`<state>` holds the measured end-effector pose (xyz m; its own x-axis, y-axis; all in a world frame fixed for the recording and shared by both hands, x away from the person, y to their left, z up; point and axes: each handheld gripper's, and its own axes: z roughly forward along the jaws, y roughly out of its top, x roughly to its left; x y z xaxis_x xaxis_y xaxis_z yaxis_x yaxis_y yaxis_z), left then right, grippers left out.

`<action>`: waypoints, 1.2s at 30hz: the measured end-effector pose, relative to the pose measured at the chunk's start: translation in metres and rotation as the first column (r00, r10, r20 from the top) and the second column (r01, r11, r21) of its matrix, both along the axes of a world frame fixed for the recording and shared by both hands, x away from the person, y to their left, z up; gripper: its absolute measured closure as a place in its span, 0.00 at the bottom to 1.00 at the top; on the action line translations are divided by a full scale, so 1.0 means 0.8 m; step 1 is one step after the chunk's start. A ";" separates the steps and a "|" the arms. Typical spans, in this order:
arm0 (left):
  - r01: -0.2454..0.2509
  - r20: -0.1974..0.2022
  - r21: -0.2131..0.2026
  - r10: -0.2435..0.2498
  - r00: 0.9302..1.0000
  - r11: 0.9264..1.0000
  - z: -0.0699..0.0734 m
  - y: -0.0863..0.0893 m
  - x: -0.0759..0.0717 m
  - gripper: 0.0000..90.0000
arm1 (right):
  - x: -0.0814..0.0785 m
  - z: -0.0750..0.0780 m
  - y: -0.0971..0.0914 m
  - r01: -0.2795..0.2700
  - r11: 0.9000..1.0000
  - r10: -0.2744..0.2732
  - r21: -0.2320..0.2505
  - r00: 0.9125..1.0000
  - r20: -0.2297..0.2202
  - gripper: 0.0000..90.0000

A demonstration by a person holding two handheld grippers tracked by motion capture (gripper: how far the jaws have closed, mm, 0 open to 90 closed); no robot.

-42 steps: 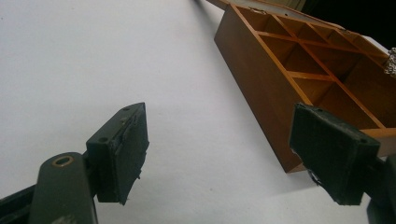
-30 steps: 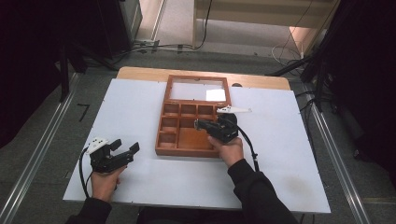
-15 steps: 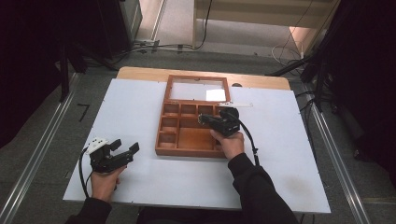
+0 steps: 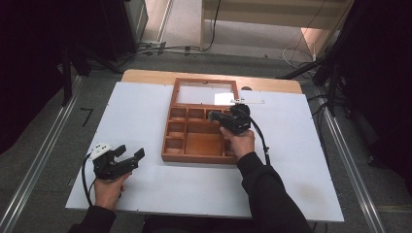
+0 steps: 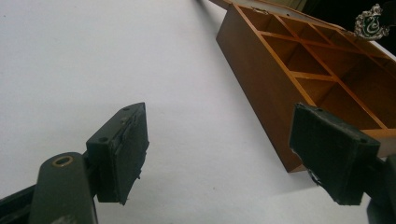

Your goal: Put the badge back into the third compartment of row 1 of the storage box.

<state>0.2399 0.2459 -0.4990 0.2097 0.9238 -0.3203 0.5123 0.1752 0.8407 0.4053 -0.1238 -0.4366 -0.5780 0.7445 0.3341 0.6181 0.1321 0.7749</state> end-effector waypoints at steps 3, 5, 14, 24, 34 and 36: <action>0.000 0.001 0.000 0.000 1.000 1.000 0.000 0.000 0.000 0.22 | 0.005 0.001 0.000 0.008 1.000 -0.008 0.006 1.000 -0.001 0.95; 0.000 0.001 0.000 0.000 1.000 1.000 0.000 0.000 0.000 0.22 | 0.008 -0.001 0.000 0.012 1.000 -0.012 0.003 1.000 -0.006 0.95; 0.001 0.000 -0.001 -0.001 1.000 1.000 0.000 0.000 0.000 0.22 | 0.021 -0.011 0.002 0.030 1.000 -0.030 -0.007 0.999 -0.028 0.95; 0.003 0.001 -0.001 -0.003 1.000 1.000 0.000 0.001 0.000 0.22 | 0.034 -0.017 0.002 0.046 0.999 -0.047 -0.023 0.997 -0.056 0.95; 0.002 0.003 -0.003 -0.002 1.000 1.000 0.000 0.001 0.000 0.22 | 0.038 -0.019 0.003 0.042 0.999 -0.044 -0.031 0.995 -0.085 0.83; 0.003 0.004 -0.003 -0.003 1.000 1.000 0.000 0.001 0.000 0.22 | 0.038 -0.019 0.002 0.041 0.999 -0.043 -0.030 0.995 -0.087 0.78</action>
<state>0.2396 0.2466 -0.4988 0.2136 0.9222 -0.3225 0.5097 0.1765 0.8421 0.4358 -0.1221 -0.4520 -0.5156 0.7775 0.3601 0.6885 0.1259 0.7142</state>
